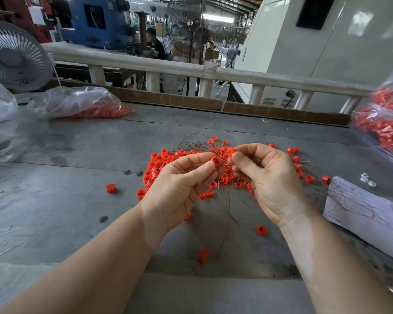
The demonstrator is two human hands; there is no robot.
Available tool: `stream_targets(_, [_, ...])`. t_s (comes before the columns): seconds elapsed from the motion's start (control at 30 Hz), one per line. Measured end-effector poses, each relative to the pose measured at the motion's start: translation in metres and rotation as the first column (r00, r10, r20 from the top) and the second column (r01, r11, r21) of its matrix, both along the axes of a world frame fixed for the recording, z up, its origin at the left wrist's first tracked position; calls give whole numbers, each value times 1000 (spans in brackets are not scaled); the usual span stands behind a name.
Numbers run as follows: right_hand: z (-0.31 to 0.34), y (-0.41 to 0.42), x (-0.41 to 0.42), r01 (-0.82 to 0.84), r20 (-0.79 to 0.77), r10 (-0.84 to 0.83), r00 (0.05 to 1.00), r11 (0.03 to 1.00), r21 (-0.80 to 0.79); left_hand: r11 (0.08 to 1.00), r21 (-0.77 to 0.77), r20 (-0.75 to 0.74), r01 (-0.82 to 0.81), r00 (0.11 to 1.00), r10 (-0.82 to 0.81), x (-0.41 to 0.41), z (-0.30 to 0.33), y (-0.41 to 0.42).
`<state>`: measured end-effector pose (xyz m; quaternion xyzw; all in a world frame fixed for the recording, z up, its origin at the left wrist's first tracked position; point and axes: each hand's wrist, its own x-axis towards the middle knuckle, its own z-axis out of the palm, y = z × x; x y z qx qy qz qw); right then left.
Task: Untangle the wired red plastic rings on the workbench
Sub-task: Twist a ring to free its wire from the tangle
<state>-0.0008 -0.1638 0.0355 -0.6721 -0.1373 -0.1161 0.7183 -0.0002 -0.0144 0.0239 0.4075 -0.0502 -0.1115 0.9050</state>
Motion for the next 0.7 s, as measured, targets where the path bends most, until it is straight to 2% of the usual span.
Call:
stream_targets(0.43, [0,-1,2,-51,-43,54,998,995,83,1000,1,0,0,1000,0,1,1,0])
stream_targets(0.7, [1,-1,0,9,5,-10,1000,997,71,1000,1,2,2,1000,-2,1,0,1])
